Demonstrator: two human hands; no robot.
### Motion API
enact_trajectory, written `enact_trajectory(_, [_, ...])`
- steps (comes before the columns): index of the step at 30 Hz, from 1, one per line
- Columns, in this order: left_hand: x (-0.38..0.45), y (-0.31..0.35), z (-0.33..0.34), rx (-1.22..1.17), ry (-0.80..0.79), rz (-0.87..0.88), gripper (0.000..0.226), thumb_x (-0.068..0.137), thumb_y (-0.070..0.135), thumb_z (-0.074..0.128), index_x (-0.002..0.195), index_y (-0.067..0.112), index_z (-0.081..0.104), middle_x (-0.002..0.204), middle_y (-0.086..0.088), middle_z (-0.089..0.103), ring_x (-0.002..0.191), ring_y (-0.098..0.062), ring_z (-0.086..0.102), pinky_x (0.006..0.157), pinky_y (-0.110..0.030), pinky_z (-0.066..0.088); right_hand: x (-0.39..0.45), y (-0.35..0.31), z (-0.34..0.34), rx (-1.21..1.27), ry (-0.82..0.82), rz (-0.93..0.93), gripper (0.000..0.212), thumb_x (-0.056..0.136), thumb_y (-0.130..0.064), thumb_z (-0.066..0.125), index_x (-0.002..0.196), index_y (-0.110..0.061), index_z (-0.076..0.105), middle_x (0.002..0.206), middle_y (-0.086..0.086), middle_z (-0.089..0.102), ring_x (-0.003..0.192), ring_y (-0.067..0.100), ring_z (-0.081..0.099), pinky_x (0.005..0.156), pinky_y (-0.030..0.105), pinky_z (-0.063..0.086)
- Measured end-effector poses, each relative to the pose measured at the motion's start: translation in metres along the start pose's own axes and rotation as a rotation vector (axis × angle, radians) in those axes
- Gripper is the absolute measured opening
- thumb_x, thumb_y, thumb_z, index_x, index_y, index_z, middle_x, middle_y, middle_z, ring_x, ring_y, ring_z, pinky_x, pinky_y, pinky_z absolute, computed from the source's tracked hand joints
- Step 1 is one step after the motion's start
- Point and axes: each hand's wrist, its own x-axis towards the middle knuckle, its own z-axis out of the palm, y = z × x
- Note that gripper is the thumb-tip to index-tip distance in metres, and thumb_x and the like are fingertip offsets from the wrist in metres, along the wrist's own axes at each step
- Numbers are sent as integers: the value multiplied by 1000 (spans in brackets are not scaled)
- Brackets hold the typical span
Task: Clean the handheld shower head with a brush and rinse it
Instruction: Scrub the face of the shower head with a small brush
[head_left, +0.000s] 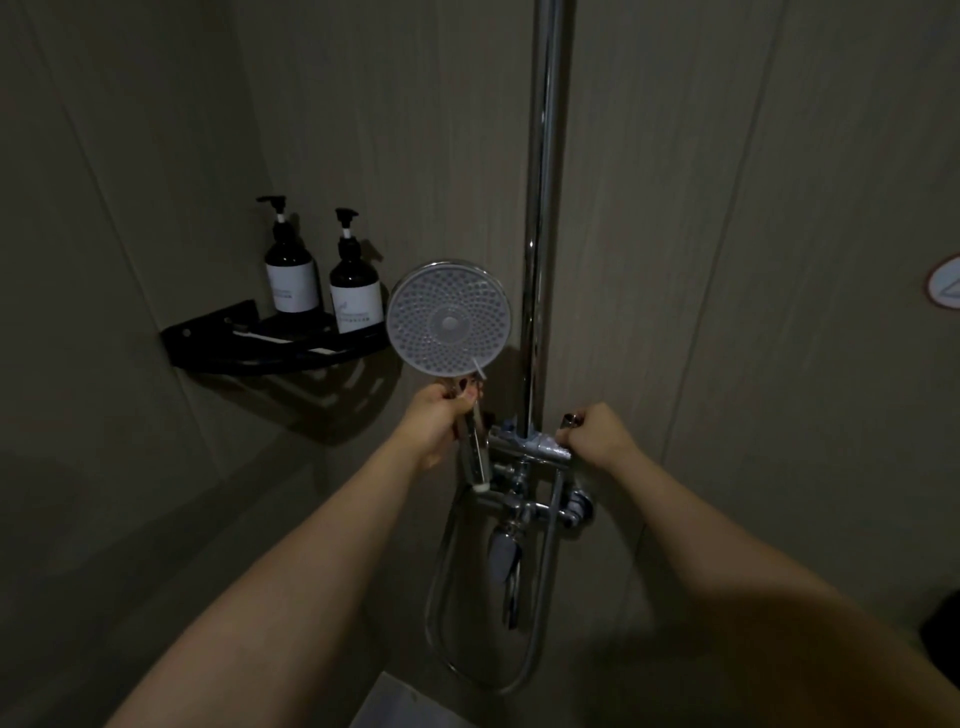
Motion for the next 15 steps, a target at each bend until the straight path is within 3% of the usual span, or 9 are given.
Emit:
enact_trajectory(2, [-1, 1, 0, -8, -5, -2, 16, 95, 5, 43, 87, 10, 55, 78, -4, 56, 70, -16, 55, 67, -29, 47, 2, -3, -4, -105, -42, -6, 17, 81, -4, 59, 86, 10, 66, 77, 20, 61, 70, 26, 59, 45, 17, 38])
enact_trajectory(5, [-2, 2, -2, -12, -13, -4, 15, 96, 5, 42, 88, 9, 55, 78, -5, 55, 71, -17, 54, 70, -30, 46, 5, -5, -6, -263, -88, -41, 23, 83, -9, 57, 96, 7, 65, 98, 23, 67, 92, 32, 63, 62, 23, 39])
enact_trajectory(7, [-1, 2, -3, 7, -12, 0, 15, 96, 6, 43, 89, 9, 56, 80, -6, 56, 73, -18, 55, 73, -32, 47, 5, -3, -6, -301, -84, -62, 23, 83, -10, 58, 100, 4, 66, 102, 21, 67, 96, 31, 63, 65, 21, 39])
enact_trajectory(15, [-1, -3, 0, -30, 1, -13, 18, 96, 4, 42, 84, 10, 55, 77, -5, 55, 73, -17, 54, 72, -30, 45, 4, 13, 9, -266, -60, -44, 25, 88, -13, 54, 90, 8, 67, 94, 24, 68, 75, 23, 58, 63, 23, 38])
